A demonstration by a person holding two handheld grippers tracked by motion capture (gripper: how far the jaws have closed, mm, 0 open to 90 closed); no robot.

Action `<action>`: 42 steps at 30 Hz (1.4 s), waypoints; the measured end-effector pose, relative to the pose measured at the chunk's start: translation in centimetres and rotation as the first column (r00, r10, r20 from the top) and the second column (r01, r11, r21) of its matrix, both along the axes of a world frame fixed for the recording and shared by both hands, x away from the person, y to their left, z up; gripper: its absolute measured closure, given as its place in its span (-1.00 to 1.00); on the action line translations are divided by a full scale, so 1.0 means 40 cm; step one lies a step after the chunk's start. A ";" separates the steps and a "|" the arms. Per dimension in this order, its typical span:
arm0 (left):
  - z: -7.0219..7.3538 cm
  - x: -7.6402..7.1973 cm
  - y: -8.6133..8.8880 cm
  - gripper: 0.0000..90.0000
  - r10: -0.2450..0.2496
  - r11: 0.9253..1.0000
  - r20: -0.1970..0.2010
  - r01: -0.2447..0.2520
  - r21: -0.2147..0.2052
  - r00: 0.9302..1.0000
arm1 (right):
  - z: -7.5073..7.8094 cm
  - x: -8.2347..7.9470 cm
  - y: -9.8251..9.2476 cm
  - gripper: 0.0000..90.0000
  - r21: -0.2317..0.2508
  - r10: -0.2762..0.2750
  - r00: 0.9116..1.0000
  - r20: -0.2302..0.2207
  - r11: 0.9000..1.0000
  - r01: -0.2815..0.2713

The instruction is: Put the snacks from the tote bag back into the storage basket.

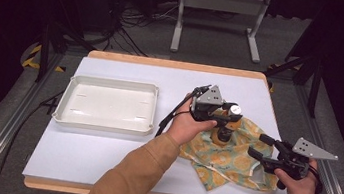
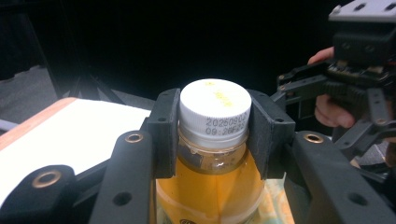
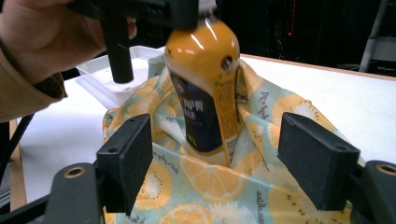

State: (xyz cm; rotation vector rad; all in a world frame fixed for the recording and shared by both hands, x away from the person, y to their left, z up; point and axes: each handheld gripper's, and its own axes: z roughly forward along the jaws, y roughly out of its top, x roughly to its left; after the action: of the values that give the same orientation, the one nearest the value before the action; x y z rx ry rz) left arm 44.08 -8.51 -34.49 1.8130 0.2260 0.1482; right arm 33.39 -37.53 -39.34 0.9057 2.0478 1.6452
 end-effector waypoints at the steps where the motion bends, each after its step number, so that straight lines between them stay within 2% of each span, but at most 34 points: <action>1: 0.010 -0.002 0.001 0.30 -0.006 1.000 0.004 0.005 0.008 1.000 | 0.000 0.000 0.000 -0.40 0.000 0.000 1.000 0.000 1.000 0.000; 5: 0.042 -0.005 0.005 0.30 -0.004 1.000 0.027 0.004 0.020 1.000 | -0.001 0.001 0.003 -0.40 -0.001 0.001 1.000 -0.001 1.000 -0.001; 8: 0.061 -0.007 0.010 0.30 -0.001 1.000 0.029 0.000 0.022 1.000 | -0.002 0.002 0.004 -0.40 -0.003 0.006 1.000 -0.006 1.000 -0.006; 10: 0.073 -0.008 0.013 0.30 0.001 1.000 0.025 -0.001 0.017 1.000 | -0.003 0.002 0.005 -0.40 -0.004 0.006 1.000 -0.007 1.000 -0.006; 11: 0.087 -0.010 0.016 0.30 0.011 1.000 0.007 -0.012 0.023 1.000 | -0.005 0.004 0.005 -0.42 -0.007 0.003 1.000 -0.004 1.000 -0.003; 17: 0.123 -0.018 0.020 0.30 0.004 1.000 -0.002 -0.004 0.021 1.000 | -0.010 0.008 0.004 -0.41 -0.016 -0.001 1.000 0.007 1.000 0.001; 21: 0.150 -0.019 0.028 0.30 0.016 1.000 -0.022 -0.016 0.001 1.000 | -0.014 0.011 0.004 -0.43 -0.026 -0.008 1.000 -0.013 1.000 0.007; 23: 0.161 -0.021 0.033 0.30 0.019 1.000 -0.009 -0.019 0.001 1.000 | -0.015 0.012 0.004 -0.43 -0.027 -0.006 1.000 -0.015 1.000 0.006; 29: 0.179 -0.020 0.049 0.30 0.014 1.000 -0.010 -0.015 -0.023 1.000 | -0.018 0.016 0.002 -0.42 -0.024 -0.003 1.000 -0.022 1.000 0.002; 34: 0.187 -0.022 0.065 0.30 0.019 1.000 -0.005 -0.019 -0.019 1.000 | -0.019 0.017 0.002 -0.40 -0.026 0.001 1.000 -0.020 1.000 -0.001; 42: 0.214 -0.027 0.136 0.30 0.037 0.999 0.017 -0.037 -0.026 0.999 | -0.019 0.016 0.004 -0.40 -0.024 0.004 1.000 -0.015 1.000 -0.005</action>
State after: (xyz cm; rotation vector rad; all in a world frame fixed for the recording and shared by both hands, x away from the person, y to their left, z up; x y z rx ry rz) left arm 42.99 -3.07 -25.92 1.7820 0.2477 0.1866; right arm 34.05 -37.38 -40.10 0.9090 2.0767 1.6178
